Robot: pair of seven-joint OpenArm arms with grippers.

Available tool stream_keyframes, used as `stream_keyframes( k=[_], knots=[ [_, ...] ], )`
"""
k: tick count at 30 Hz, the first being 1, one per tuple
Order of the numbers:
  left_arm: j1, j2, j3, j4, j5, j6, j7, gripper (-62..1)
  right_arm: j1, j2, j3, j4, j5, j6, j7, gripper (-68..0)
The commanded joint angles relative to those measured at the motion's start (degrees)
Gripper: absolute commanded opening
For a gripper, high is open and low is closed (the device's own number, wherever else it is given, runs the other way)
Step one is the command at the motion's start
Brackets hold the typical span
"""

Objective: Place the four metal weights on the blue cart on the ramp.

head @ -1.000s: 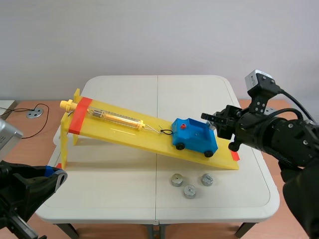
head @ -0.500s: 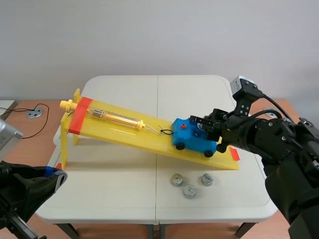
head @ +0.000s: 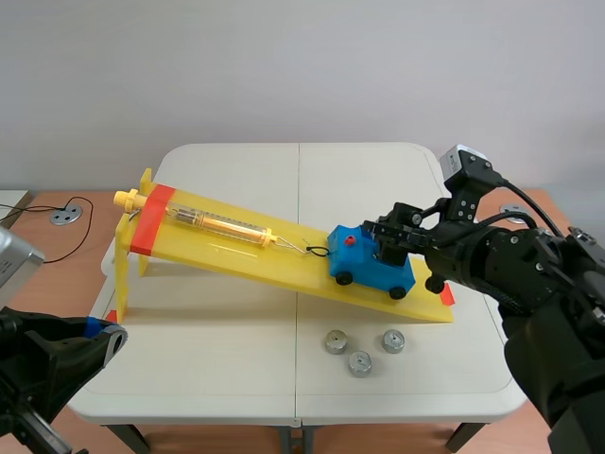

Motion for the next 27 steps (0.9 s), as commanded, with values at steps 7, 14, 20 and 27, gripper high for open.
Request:
stream_keyframes(
  k=[7, 14, 20, 27],
  knots=[
    [-0.79, 0.61, -0.72, 3.82, -2.95, -1.42, -5.49, -57.3, 0.17, 3.37, 5.90, 18.67, 6.82, 7.96, 1.88, -39.4],
    [-0.79, 0.61, -0.72, 3.82, -2.95, -1.42, -5.49, -57.3, -10.05, 10.45, 5.90, 30.42, 8.55, 9.25, -0.04, -39.5],
    [-0.79, 0.61, -0.72, 3.82, -2.95, -1.42, -5.49, -57.3, -18.21, 17.92, 5.90, 37.97, 9.38, 9.64, -0.92, -39.5],
    [-0.79, 0.61, -0.72, 3.82, -2.95, -1.42, -5.49, -57.3, -26.25, 24.87, 5.90, 44.87, 9.35, 9.66, -2.10, -39.5]
  ],
)
